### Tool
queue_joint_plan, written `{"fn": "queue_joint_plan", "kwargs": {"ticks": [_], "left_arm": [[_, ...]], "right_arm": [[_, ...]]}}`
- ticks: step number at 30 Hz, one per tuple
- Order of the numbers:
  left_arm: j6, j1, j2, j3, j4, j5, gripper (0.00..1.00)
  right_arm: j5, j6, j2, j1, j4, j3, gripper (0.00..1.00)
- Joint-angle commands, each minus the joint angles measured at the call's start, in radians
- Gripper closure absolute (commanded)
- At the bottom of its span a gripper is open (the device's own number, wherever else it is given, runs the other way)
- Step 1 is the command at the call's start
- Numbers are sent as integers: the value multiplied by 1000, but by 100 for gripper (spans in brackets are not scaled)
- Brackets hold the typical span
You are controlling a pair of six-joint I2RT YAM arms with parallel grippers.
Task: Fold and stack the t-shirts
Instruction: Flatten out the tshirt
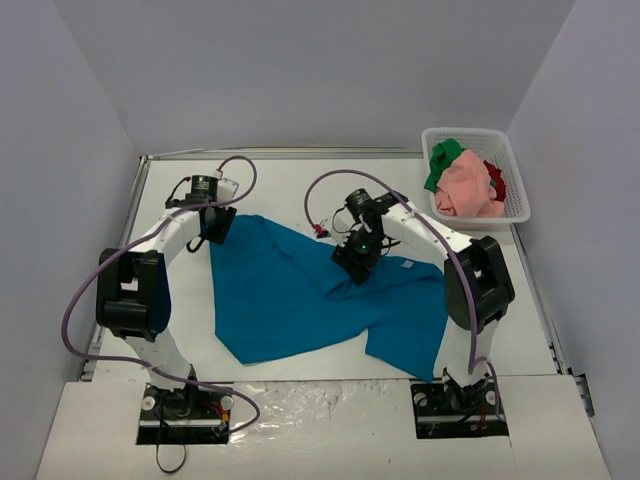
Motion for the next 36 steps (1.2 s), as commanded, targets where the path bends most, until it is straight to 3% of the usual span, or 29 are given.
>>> {"fn": "queue_joint_plan", "kwargs": {"ticks": [1,13,21,24,26,35,36], "left_arm": [[-9,4,-59,5,-4,10,42],[-7,6,-41,-22,14,10,43],[-3,6,-22,-31,22,9,43],[-3,4,-15,-31,22,10,42],[-4,6,-15,-29,22,12,43],[-10,7,-22,-31,23,19,43],[-11,7,-22,-31,20,21,43]], "right_arm": [[-53,-7,1,-128,-43,77,52],[-103,27,214,-155,-54,263,51],[-105,21,291,-139,-60,252,58],[-100,16,283,-139,-62,240,77],[-97,16,271,-140,-62,232,100],[-94,28,194,-151,-63,214,100],[-99,31,191,-152,-65,212,90]]}}
